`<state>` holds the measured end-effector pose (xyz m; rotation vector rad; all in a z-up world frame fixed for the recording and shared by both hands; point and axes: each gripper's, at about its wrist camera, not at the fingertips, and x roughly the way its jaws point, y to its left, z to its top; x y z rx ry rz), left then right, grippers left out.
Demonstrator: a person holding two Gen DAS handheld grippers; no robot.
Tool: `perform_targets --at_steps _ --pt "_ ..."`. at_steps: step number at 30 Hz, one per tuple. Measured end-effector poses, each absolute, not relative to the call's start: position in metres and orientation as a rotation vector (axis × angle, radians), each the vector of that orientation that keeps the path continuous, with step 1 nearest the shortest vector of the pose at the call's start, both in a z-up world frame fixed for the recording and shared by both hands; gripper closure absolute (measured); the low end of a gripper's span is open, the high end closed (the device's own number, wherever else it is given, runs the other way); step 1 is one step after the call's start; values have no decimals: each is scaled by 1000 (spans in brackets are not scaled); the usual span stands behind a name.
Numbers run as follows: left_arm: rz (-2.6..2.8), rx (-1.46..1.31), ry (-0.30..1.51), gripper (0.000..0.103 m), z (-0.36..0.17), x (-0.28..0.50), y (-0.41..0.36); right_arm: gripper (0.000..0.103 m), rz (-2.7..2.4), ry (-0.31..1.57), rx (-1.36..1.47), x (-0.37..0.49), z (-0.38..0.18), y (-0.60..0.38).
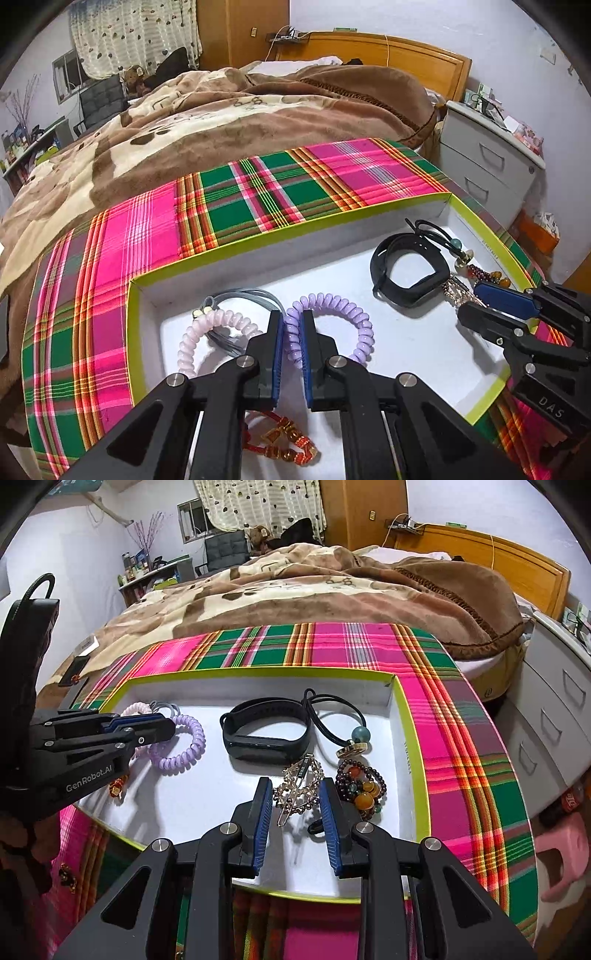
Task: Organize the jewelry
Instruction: 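Carry both items into the box and open both grippers to release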
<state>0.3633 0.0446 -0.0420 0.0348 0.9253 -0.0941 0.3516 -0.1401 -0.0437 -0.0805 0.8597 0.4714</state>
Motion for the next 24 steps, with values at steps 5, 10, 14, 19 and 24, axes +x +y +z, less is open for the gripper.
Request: perform_targets --at_steps 5,10,14,19,24 --pt "-94 33 934 94 -43 365 44 76 473 869 -89 352 -45 -138" --pt "-92 37 935 94 -44 365 43 75 473 868 -88 352 -45 -138" --pt "-95 40 933 93 -44 364 43 71 471 859 -86 351 -45 -138" --pt "-106 15 923 87 -42 361 43 65 471 841 -79 347 -40 -141" --pt "-119 -4 896 80 -36 353 46 65 472 820 -69 341 -32 -146"
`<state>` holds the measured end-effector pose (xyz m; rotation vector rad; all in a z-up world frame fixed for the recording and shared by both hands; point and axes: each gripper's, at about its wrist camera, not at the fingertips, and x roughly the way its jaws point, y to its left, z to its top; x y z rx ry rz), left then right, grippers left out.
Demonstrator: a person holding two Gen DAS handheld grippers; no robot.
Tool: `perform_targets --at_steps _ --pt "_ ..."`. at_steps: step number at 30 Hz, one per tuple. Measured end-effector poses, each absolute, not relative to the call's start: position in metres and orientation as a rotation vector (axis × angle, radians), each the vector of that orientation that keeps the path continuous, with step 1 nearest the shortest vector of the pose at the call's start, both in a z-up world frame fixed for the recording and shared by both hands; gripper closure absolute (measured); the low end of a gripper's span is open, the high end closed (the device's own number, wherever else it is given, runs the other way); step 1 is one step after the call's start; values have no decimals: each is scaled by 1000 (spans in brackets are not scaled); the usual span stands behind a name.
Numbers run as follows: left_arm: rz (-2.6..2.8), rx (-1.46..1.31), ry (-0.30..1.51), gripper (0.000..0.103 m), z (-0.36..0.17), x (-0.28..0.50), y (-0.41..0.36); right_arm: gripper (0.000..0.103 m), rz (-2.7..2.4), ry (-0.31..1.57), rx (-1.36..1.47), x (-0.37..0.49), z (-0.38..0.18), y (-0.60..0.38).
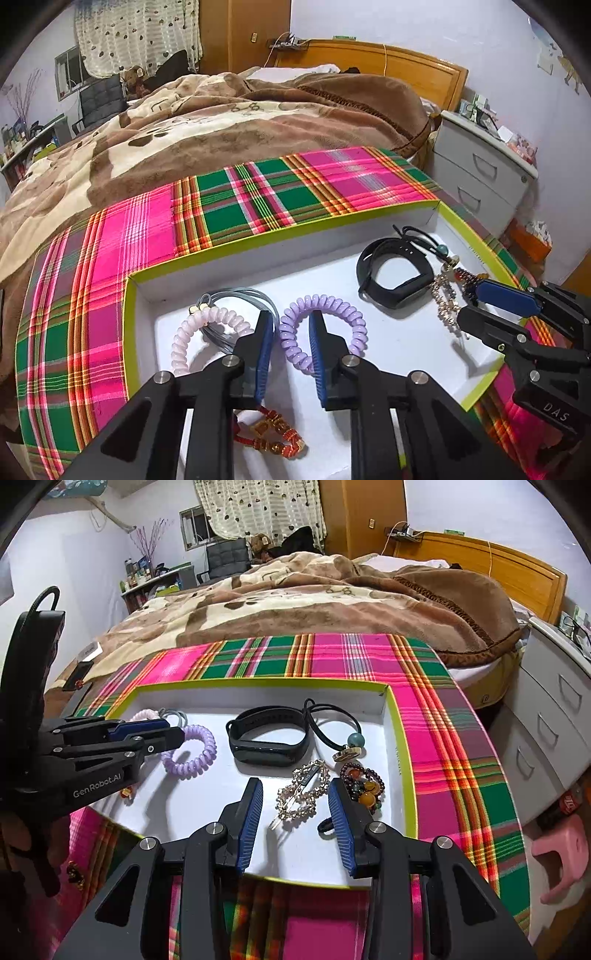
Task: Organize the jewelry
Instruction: 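Carry both items into the box and open both grippers to release, then withdraw both grippers from the box back toward the remaining jewelry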
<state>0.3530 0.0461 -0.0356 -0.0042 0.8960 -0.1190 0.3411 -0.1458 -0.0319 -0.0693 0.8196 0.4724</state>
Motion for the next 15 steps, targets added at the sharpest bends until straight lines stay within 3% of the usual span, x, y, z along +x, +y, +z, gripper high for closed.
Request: perform_targets --at_steps 15 --pt "-91 -49 732 80 12 275 53 65 485 714 -43 278 4 -165"
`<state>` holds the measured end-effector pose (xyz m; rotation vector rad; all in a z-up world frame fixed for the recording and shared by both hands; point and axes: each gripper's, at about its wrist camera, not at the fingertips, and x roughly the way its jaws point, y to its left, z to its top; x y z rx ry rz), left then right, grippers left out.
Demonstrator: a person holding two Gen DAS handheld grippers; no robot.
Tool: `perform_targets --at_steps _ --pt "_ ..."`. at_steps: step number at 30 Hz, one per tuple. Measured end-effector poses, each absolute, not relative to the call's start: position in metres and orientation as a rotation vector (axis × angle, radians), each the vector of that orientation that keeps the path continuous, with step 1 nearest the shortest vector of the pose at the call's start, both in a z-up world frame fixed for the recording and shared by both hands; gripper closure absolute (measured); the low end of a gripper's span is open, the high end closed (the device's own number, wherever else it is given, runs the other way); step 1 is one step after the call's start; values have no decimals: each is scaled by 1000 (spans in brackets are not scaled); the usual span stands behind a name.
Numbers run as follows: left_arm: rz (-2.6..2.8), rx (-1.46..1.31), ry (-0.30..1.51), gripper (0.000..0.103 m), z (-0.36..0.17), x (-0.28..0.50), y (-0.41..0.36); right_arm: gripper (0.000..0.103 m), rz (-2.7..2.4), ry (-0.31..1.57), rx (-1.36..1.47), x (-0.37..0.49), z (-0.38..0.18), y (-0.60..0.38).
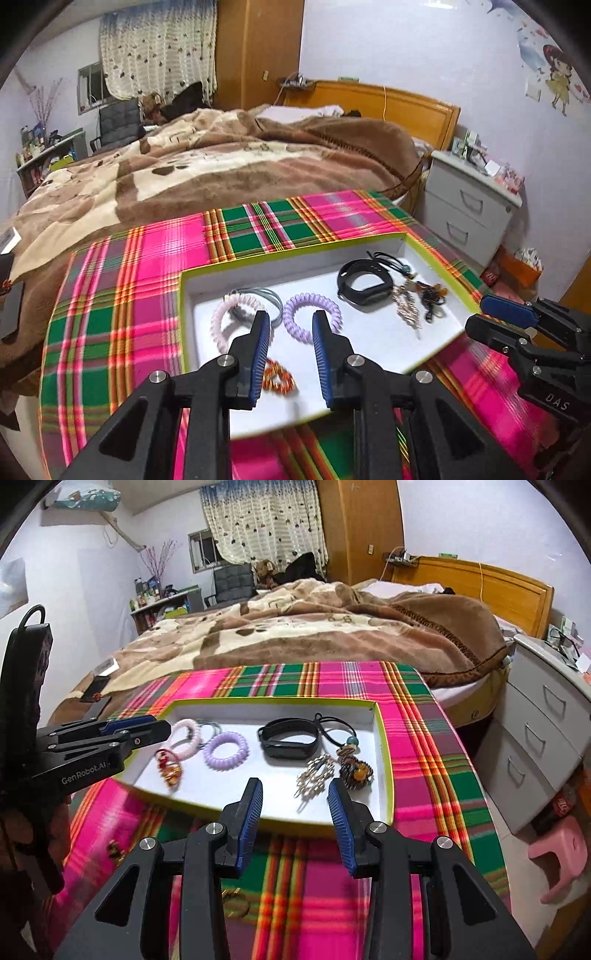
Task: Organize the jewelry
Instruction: 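Withdraw both grippers from the box back toward the remaining jewelry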
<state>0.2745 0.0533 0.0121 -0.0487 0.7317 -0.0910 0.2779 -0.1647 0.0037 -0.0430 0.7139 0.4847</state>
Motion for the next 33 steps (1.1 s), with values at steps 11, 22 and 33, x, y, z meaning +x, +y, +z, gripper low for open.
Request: perform_targets --at_steps 11,22,33 --pt "-85 -64 659 80 22 186 42 65 506 669 -24 215 12 -177" --pt "-55 -68 621 80 16 117 36 65 510 665 4 162 8 -191" --pt "-44 -60 625 80 7 73 38 65 506 687 13 131 -3 -199"
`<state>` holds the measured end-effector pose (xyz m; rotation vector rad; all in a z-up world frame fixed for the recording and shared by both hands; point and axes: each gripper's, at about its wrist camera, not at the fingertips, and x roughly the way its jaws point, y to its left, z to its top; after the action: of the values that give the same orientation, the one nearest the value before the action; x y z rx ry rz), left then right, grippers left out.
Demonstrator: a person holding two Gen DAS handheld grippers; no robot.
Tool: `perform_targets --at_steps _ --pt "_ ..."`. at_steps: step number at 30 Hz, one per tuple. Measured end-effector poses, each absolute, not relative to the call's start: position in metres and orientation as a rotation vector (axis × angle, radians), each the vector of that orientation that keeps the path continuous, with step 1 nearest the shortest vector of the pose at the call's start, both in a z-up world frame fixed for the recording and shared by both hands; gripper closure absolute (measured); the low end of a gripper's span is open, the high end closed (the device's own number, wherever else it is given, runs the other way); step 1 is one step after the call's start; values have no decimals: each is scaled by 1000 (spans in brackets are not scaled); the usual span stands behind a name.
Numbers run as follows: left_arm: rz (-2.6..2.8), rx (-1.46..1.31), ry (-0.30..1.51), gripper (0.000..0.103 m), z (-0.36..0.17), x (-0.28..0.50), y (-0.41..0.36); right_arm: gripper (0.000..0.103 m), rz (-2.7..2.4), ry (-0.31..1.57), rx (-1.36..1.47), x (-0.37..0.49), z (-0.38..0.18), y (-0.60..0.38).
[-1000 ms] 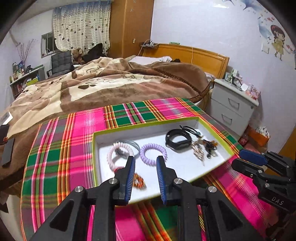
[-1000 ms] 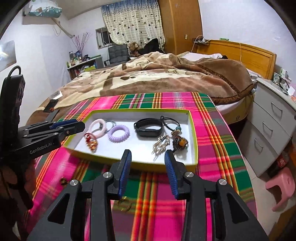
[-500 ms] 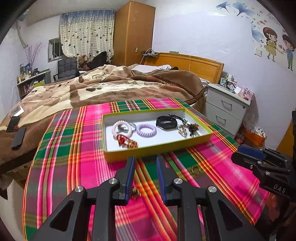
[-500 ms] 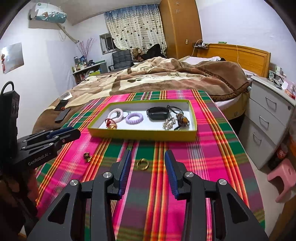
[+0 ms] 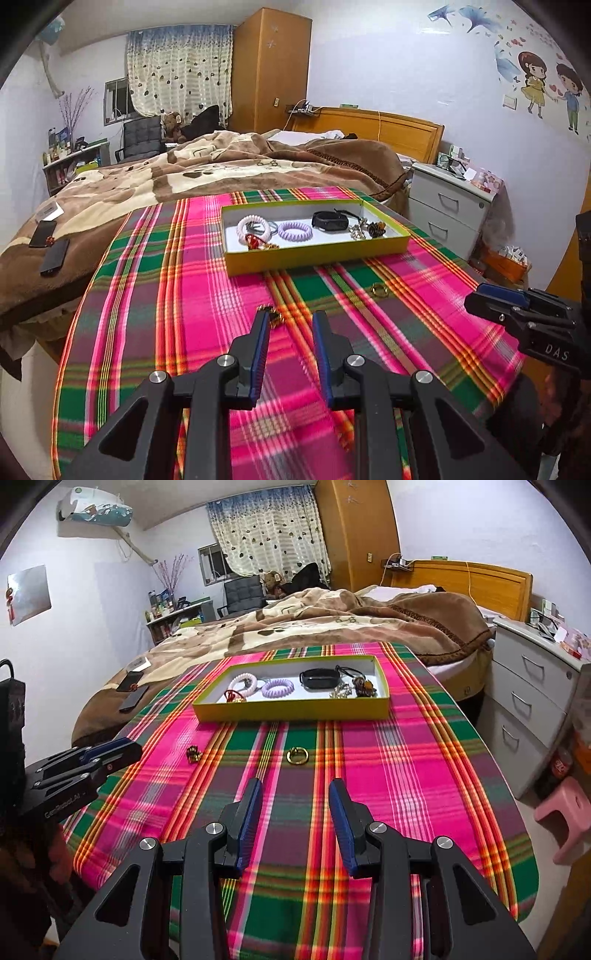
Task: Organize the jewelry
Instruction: 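Withdraw both grippers from the box back toward the remaining jewelry, then grasp the gold-black earring with left gripper while right grasps the gold ring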
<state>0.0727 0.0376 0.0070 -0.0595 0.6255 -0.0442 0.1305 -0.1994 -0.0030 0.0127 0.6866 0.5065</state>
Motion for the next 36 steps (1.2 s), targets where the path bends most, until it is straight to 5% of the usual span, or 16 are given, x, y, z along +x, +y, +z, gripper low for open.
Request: perform_targets --at_steps 36 --pt "-27 -119 824 80 -31 149 50 65 508 848 -81 209 -39 -152"
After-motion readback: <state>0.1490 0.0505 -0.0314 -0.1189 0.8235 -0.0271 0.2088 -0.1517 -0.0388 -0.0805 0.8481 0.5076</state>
